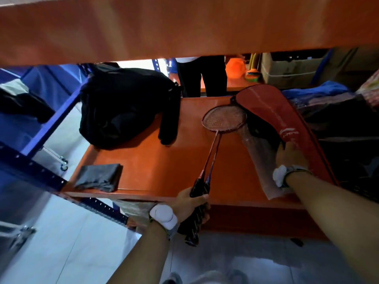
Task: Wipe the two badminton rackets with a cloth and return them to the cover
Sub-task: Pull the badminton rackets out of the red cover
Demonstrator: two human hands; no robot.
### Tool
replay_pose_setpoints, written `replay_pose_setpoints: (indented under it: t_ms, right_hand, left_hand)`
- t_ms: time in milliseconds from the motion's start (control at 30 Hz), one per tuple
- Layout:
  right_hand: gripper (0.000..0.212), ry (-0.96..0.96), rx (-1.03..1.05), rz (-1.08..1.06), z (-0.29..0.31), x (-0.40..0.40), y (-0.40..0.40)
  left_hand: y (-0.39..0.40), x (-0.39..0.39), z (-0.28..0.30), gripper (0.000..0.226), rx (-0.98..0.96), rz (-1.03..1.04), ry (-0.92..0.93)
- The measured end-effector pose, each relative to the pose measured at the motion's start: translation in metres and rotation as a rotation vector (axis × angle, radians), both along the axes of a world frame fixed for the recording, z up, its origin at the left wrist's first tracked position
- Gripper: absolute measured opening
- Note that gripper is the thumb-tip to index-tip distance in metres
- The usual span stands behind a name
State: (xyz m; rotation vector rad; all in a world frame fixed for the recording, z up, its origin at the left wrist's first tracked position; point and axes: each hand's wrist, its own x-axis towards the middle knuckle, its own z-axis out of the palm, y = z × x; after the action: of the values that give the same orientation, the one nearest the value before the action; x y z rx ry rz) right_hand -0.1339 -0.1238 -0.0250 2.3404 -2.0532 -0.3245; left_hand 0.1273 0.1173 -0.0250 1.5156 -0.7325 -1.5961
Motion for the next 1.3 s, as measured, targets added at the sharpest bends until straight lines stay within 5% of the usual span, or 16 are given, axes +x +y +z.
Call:
replay_pose_setpoints:
  t_ms: [400, 600, 867, 1100, 1300]
  right_hand:
    - [0.041, -0.430, -0.268, -0.146, 0.016, 0.018, -0.012]
    - [0.043, -0.452, -0.307, -0.190, 0.024, -0.022, -0.019]
    - [0.045, -0.183, -0.144, -0.025, 0.005, -0.026, 0.011]
    - [0.047, 0.094, -0.258, 0.163, 0.029, -0.037, 0.009]
    - [0.036, 0.142, -0.330, 0.012, 0.076, -0.046, 0.003]
  left_hand:
    - [0.006, 0.027, 0.004, 0.025, 0.000, 0.185, -0.138]
    - [-0.012, 0.008, -0.004, 0.032, 0.019, 0.169, -0.190]
    - [-0.027, -0.005, -0.012, 0.024, 0.061, 0.179, -0.165]
    - [-0.036, -0.005, -0.008, 0.029, 0.061, 0.119, -0.327]
    - [-0.049, -0.014, -0.004, 0.034, 0.040, 0.201, -0.165]
